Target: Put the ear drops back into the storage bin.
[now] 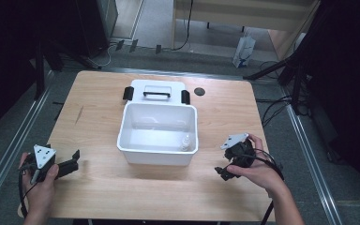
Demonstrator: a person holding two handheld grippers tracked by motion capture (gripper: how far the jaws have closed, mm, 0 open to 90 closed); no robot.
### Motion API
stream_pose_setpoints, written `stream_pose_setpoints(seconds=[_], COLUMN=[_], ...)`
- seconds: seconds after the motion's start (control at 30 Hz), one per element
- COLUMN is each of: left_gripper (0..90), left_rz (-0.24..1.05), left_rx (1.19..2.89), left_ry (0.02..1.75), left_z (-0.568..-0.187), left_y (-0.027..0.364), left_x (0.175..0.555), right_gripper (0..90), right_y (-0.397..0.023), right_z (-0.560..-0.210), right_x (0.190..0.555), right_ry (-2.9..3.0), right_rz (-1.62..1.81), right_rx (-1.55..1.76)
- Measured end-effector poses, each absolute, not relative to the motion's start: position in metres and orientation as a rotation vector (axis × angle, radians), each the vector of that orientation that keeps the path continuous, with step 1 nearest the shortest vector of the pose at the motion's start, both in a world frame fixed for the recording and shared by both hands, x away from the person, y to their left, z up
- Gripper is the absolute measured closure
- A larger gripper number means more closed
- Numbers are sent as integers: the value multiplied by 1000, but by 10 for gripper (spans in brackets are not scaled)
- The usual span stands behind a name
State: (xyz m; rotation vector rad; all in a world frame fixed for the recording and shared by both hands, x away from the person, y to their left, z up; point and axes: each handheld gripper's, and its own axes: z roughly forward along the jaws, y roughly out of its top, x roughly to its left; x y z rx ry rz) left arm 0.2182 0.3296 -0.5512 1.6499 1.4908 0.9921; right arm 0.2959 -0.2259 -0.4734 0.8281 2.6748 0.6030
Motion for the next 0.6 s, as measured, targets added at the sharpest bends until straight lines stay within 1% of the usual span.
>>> stream_pose_setpoints(seconds=[0.33, 0.6], left_gripper=[42, 42], left_rz=[993, 994], left_rx=[1662, 1661], left_ry=[1492, 1493], left_z=[-551, -551], left_y=[329, 329], left_x=[219, 219], right_gripper=[0, 0], right_y=[-247, -277], right_z=[-505, -526], right_x=[269, 250], right_ry=[2513, 2323], right_rz=[864, 1080], right_rx=[909, 1037])
